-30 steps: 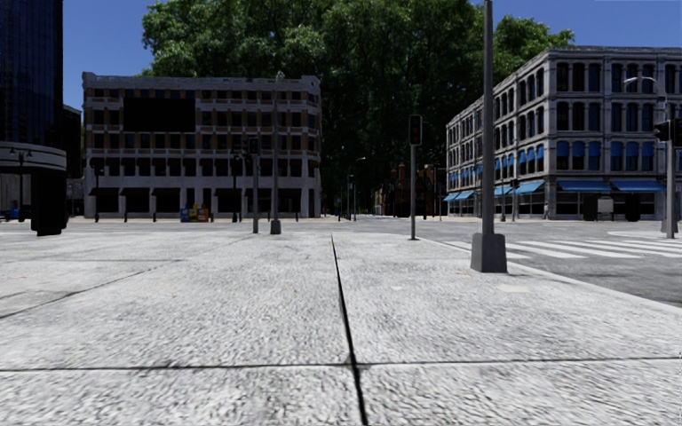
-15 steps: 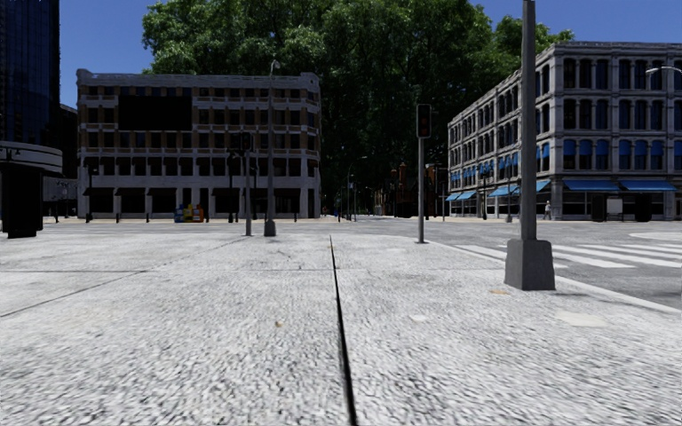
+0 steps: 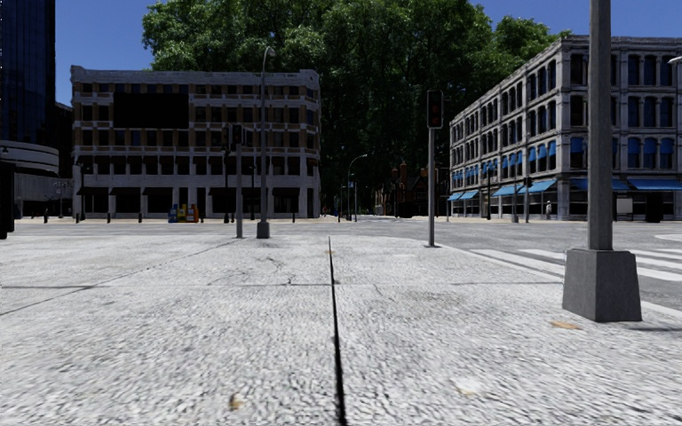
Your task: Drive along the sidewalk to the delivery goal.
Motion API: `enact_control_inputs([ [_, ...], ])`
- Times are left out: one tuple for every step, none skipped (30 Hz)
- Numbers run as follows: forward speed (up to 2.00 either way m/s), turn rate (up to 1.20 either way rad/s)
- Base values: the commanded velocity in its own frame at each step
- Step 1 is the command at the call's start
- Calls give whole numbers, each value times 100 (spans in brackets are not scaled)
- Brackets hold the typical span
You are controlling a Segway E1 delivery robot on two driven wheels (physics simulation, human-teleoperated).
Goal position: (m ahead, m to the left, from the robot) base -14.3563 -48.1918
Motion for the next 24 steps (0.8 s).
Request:
enact_control_inputs([
  [200, 0],
  [200, 0],
  [200, 0],
  [200, 0],
  [200, 0],
  [200, 0],
  [200, 0],
  [200, 0],
  [200, 0],
  [200, 0],
  [200, 0],
  [200, 0],
  [200, 0],
  [200, 0],
  [200, 0],
  [200, 0],
  [200, 0],
  [200, 0],
  [200, 0],
  [200, 0],
  [200, 0],
  [200, 0],
  [200, 0],
  [200, 0],
])
